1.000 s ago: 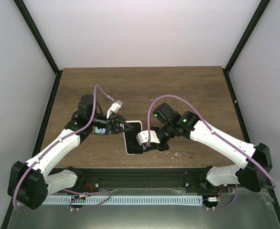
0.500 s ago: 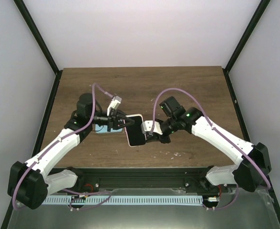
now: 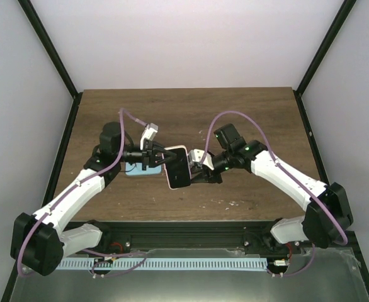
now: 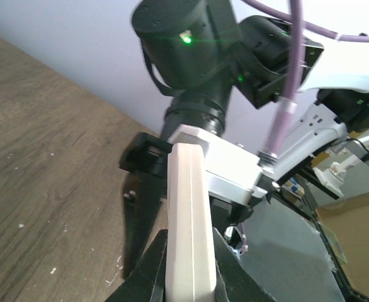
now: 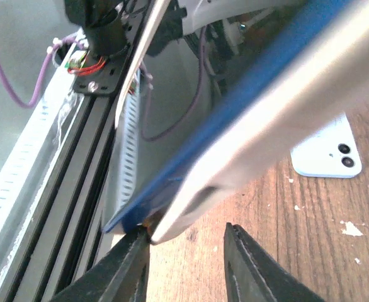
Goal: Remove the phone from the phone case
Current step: Remove the phone case from the phone.
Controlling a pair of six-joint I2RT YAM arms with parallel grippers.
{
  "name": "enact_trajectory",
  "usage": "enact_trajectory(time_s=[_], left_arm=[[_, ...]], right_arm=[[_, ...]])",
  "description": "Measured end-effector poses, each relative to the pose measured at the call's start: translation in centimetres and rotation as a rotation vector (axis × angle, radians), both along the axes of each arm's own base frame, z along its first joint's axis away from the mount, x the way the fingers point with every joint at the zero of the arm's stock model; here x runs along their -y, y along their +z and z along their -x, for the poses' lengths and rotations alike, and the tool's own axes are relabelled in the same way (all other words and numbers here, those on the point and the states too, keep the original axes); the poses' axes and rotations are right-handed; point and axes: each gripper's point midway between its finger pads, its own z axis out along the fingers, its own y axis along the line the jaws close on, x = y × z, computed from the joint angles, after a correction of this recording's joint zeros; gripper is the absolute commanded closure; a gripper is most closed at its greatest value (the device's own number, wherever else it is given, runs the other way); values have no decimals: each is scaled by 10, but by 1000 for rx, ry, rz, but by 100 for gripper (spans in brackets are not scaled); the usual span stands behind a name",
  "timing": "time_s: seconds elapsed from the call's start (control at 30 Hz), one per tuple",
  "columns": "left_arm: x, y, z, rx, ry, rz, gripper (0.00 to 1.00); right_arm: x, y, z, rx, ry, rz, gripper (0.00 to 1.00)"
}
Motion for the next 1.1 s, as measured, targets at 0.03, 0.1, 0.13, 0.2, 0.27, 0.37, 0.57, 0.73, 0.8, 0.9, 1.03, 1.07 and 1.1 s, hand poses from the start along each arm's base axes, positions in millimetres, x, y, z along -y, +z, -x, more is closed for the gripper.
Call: enact_trajectory(time_s=[0.03,0.1,0.13,0.2,0.27,0.37,0.57,0.73,0.8,0.9,1.03,1.07,1.1], left_arm=[[0,0,0,-4,-1,1,100],[0,4,2,14,-14,9,100],[1,5,3,18,-21,12,100],[1,7,6,24,-37,16,100],[1,10,7,33,-47,23,100],[1,15,8,50,-52,28,100],[2,24,8,101,-52,37,100],[2,31,7,155,-38,40,100],[2,36,6,168,-33,44,100],[2,42,5,179,-29,48,100],[1,44,6,177,-29,49,100],[1,43,6,175,-28,48,100],[1,43,6,175,-27,48,100]], right_arm=[[0,1,-1,-11,-11,-3,56],[-1,3,-5,-53,-46,-11,50],[-2,5,-6,-77,-61,-19,48],[-5,9,-8,-125,-87,-34,45],[-6,12,-8,-179,-107,-44,44],[-8,17,-9,-251,-133,-62,44],[-13,31,-15,-355,-187,-92,44],[-16,48,-24,-408,-232,-108,40],[-17,54,-25,-415,-235,-117,37],[-18,61,-26,-427,-228,-132,37],[-18,65,-23,-439,-204,-147,39],[-18,66,-22,-442,-199,-149,39],[-18,66,-21,-442,-194,-151,38]])
